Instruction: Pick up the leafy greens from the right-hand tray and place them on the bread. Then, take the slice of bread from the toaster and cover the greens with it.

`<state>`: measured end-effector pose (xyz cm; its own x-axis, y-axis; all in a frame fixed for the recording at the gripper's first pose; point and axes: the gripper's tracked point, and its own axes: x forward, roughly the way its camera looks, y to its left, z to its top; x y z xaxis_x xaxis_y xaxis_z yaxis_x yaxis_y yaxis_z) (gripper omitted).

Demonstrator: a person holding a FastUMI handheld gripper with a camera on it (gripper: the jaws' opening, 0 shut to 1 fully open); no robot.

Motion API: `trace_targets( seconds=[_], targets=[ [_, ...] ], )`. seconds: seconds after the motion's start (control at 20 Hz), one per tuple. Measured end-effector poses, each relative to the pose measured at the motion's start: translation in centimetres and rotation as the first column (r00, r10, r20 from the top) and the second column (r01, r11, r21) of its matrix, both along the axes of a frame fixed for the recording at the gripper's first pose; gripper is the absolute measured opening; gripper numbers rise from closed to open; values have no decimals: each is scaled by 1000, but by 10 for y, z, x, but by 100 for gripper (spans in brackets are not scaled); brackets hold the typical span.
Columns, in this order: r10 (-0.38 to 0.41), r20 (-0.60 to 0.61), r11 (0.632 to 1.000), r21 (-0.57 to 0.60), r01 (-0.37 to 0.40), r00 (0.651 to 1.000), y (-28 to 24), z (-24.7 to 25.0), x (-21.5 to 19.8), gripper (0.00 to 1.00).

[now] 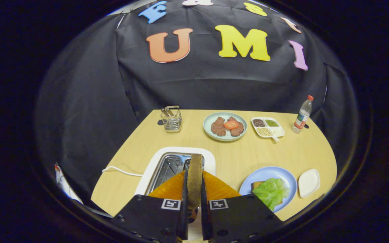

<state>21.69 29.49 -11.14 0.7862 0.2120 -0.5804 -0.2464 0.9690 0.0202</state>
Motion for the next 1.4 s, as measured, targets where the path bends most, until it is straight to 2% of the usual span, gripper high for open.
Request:
trace_targets(
  seconds=[0.1,0.15,0.4,0.6,0.85,1.15,1.4],
  targets=[
    [-19,10,1000,-3,19,1000,-4,6,-3,16],
    [-24,7,1000,13,24,1000,-2,10,-7,7],
    [-5,93,1000,-3,6,996,0,54,-14,7],
    [-2,144,999,37,-3,990,-4,100,-29,7],
    [-62,220,997,57,51,974,-44,141,-29,7],
    [-154,178,988,21,153,972,-117,102,-7,7],
    [-204,77,979,26,203,976,-158,48,2,7]
  ],
)
